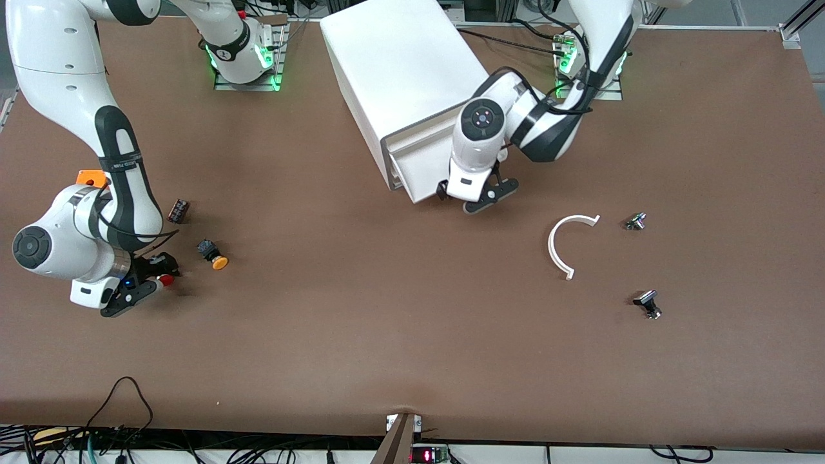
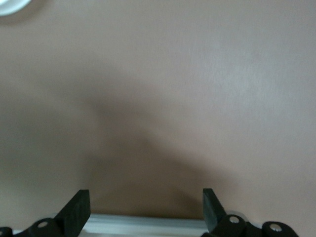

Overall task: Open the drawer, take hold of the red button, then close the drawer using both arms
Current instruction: 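Place the button with the right gripper while the left gripper shuts the drawer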

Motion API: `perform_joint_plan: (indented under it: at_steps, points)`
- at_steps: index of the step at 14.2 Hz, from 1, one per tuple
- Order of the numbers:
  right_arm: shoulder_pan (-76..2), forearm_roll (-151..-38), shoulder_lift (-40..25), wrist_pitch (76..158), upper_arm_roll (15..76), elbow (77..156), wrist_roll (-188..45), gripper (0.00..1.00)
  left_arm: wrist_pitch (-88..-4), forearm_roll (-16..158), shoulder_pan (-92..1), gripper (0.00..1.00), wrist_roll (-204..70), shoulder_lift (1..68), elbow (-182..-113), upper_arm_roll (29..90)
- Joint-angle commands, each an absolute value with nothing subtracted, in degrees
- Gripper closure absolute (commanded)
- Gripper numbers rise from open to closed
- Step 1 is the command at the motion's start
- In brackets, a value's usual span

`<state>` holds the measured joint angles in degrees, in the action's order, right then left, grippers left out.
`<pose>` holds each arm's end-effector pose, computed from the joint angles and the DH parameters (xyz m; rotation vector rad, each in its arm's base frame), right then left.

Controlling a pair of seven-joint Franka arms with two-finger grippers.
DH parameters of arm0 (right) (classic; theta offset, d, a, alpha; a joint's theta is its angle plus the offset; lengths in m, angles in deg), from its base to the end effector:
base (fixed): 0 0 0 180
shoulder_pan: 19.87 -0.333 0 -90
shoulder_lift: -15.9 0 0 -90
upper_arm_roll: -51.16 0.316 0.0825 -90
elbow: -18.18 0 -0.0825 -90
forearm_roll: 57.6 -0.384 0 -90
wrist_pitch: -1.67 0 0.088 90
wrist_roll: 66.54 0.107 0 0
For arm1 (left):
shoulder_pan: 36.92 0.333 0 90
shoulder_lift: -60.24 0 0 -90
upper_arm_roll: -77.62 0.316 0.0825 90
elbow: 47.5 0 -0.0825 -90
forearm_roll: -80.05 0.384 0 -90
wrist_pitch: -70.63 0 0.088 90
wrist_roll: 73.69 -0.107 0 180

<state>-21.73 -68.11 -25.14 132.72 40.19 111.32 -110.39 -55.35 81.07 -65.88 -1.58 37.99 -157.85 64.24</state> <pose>0.6804 -0.0891 0.2041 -3.0085 -0.8108 0.0460 0.4554 -0.4060 0.2846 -2.9844 -0.7948 0.1848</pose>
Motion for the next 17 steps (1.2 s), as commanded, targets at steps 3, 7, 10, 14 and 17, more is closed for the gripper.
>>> perform_joint_plan:
  at_steps: [3,7,10,14,17]
  points:
    - [-24.3,-69.0,-17.3,124.2,41.0,111.8,-101.6,0.01,-55.9,82.4,-66.1,0.00,3.3,41.2,-162.0,60.4]
    - [-26.8,-67.2,-7.2,114.3,40.7,112.0,-94.3,0.01,-55.8,82.4,-66.1,0.00,4.3,41.7,-162.8,58.3]
    - [-27.9,-63.8,2.9,104.1,41.0,112.5,-89.2,0.00,-55.6,82.3,-65.7,0.00,4.3,41.9,-162.8,56.5]
    - [-28.6,-63.0,15.8,98.3,41.8,119.0,-85.3,0.00,-55.6,82.2,-66.4,0.00,4.4,41.8,-162.6,56.2]
    - [-28.6,-60.2,20.8,100.4,42.5,124.9,-85.0,0.00,-55.7,82.2,-65.4,0.00,4.3,41.6,-162.3,56.3]
